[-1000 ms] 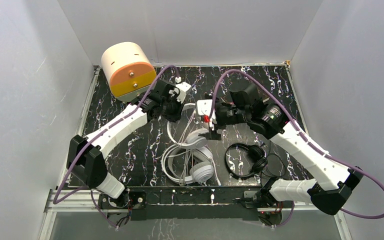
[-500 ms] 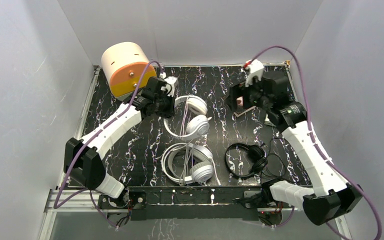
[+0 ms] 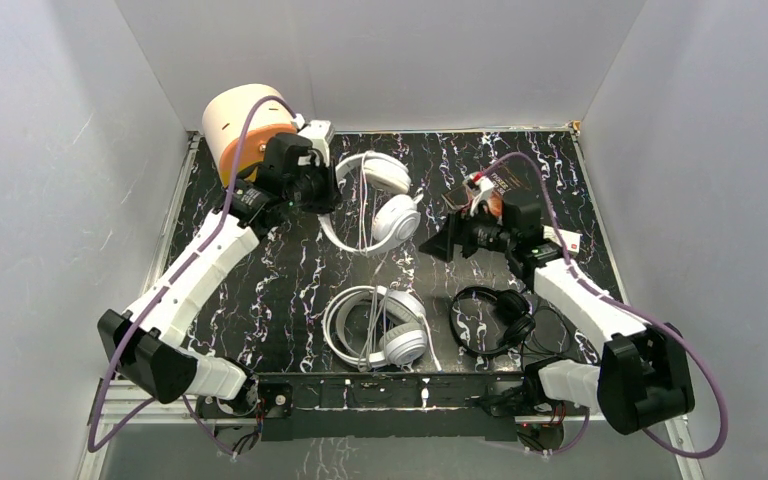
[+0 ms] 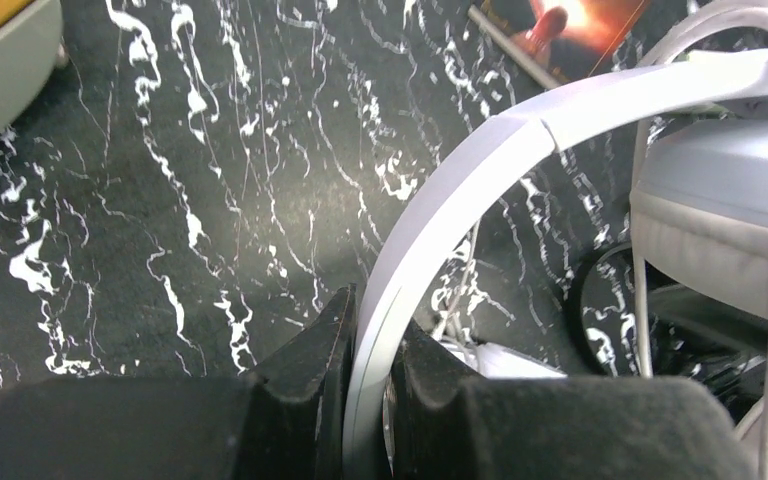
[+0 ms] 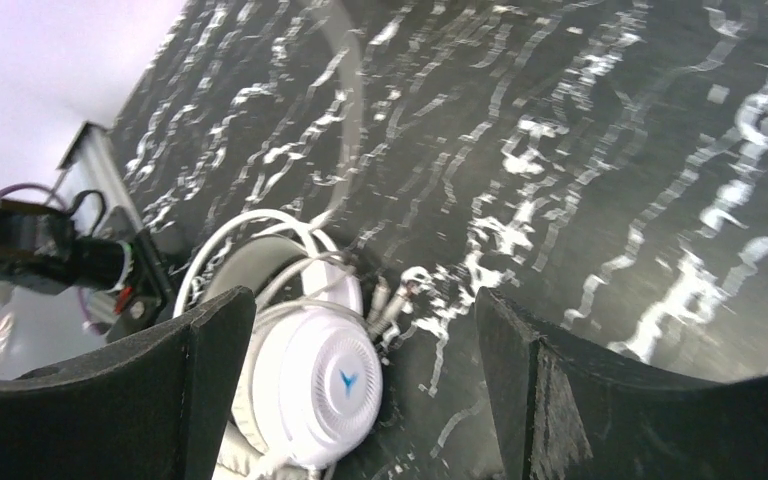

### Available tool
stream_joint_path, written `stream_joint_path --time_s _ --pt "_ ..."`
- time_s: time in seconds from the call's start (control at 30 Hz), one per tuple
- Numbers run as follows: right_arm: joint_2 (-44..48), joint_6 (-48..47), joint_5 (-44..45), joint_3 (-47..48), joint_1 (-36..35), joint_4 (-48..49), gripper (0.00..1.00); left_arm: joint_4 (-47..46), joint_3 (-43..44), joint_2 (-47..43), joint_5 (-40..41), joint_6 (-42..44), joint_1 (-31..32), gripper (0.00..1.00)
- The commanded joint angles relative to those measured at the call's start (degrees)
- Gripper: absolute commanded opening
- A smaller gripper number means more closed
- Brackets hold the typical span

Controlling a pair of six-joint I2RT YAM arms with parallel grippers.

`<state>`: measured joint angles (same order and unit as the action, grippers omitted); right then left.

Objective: Wrap the headphones
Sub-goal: Wrap the headphones cable around the headphones.

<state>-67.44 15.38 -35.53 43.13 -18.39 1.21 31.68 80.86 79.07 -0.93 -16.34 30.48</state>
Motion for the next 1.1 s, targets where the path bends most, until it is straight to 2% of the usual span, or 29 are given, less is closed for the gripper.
stream_joint_path --time_s 0.0,0.1,0.4,0.57,0.77,0.93,1.07 --pt "-2.54 9.43 -4.30 -3.21 -5.53 25.20 0.89 1.35 7.62 -3.06 0.14 -2.20 -0.07 0.00" --pt "-4.88 12.82 -0.43 -6.13 -9.13 33.27 0.89 1.86 10.29 -2.82 0.14 -2.30 -0.07 0.00" --pt "-9.32 13.95 12.22 -5.78 -10.27 37.39 0.88 4.39 18.85 -0.67 0.14 -1.63 -0.07 0.00" --pt "-15.21 15.06 8.86 -2.45 -10.39 43.61 0.90 4.97 21.41 0.28 -0.16 -1.44 -0.07 0.00" --pt "-21.29 21.01 4.91 -1.66 -12.76 56.11 0.89 5.46 21.79 0.05 -0.56 -1.66 -0.07 0.00" --pt "-18.66 22.85 7.32 -5.81 -13.20 60.29 0.87 6.57 22.42 -0.52 0.11 -1.15 -0.07 0.00" --pt "-14.94 21.87 9.96 -6.79 -13.07 56.76 0.88 6.66 22.28 -1.01 0.14 -0.97 -0.07 0.00"
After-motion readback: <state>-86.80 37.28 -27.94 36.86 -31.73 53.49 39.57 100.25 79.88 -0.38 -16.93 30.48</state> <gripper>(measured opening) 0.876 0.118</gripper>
